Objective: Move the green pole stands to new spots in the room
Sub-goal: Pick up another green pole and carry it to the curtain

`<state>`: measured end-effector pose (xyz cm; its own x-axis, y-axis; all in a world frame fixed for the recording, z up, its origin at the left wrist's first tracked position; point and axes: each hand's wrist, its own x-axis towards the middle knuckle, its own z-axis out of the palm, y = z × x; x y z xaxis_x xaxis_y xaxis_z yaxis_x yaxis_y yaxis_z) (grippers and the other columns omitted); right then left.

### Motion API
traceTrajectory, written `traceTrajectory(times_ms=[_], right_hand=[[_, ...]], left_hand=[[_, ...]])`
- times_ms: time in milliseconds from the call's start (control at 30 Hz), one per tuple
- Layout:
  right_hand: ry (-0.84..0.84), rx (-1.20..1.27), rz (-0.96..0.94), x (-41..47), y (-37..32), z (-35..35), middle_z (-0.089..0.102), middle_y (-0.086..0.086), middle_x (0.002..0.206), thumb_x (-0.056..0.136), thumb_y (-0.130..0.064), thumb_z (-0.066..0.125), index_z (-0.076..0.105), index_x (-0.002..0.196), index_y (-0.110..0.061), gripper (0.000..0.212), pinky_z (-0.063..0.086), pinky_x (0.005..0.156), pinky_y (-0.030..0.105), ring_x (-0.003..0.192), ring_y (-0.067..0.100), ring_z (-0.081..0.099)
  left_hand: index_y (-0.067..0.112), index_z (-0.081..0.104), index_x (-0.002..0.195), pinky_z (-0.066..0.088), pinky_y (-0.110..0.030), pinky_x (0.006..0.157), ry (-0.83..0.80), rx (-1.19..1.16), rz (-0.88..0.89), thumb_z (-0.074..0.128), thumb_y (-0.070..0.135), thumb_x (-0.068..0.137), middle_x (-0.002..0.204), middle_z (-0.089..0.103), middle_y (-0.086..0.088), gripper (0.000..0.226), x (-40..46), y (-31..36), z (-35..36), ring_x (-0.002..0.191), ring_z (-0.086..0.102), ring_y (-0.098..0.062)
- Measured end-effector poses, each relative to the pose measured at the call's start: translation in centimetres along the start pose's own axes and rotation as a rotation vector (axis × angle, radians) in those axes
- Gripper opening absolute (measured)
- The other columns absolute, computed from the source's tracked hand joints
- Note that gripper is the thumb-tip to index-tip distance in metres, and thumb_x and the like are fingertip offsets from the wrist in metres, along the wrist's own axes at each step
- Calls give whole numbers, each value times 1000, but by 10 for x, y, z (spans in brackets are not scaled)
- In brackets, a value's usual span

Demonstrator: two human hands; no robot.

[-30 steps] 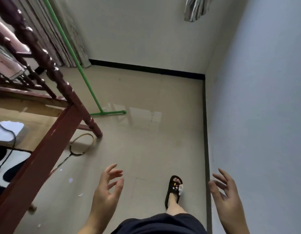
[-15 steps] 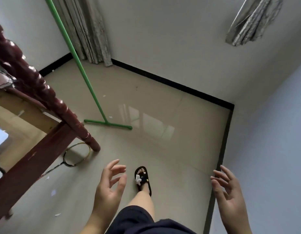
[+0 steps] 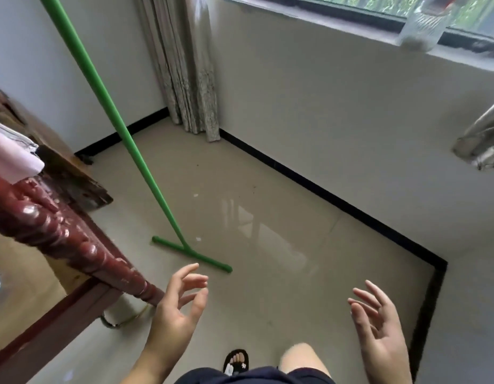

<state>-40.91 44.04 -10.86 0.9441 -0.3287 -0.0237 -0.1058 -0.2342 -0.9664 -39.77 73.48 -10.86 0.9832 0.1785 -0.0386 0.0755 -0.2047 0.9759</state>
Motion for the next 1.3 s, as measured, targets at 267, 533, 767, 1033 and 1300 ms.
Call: traceTrajectory(times_ms=[267,533,767,1033,1300], right_hand=[[-385,-43,-94,220,-10,52,64,-11,105,73,-36,53,47,107,-52,39,45,74,3,95,-2,60],[-815,-75,-218,386,-45,133,63,-7,109,73,-34,53,46,111,-46,40,46,75,5,96,0,60],[-1075,-56,-303,454,-73,243,60,-6,115,79,-29,54,47,116,-39,40,45,76,4,98,-3,58],[-1343,5,-420,490,-140,374,60,-3,115,74,-35,53,47,111,-43,39,45,76,5,96,1,60],[-1963,84,-771,442,-242,526,57,-10,115,77,-41,53,45,113,-43,37,45,80,8,100,-2,57]], left_hand=[[58,49,101,46,-7,83,383,-47,-57,55,47,65,104,63,15,38,112,-1,56,97,62,-6],[61,50,102,45,-4,80,780,-59,-152,56,47,65,107,63,9,40,180,21,111,103,58,2],[61,49,101,45,-4,81,1039,-45,-207,60,47,74,107,63,14,33,238,14,95,103,59,-2],[44,50,110,45,-5,83,1222,29,-220,62,40,77,110,61,0,35,313,41,41,103,56,0],[23,45,124,48,-21,94,1480,206,-393,62,15,84,117,58,1,44,393,55,-23,108,55,-5]])
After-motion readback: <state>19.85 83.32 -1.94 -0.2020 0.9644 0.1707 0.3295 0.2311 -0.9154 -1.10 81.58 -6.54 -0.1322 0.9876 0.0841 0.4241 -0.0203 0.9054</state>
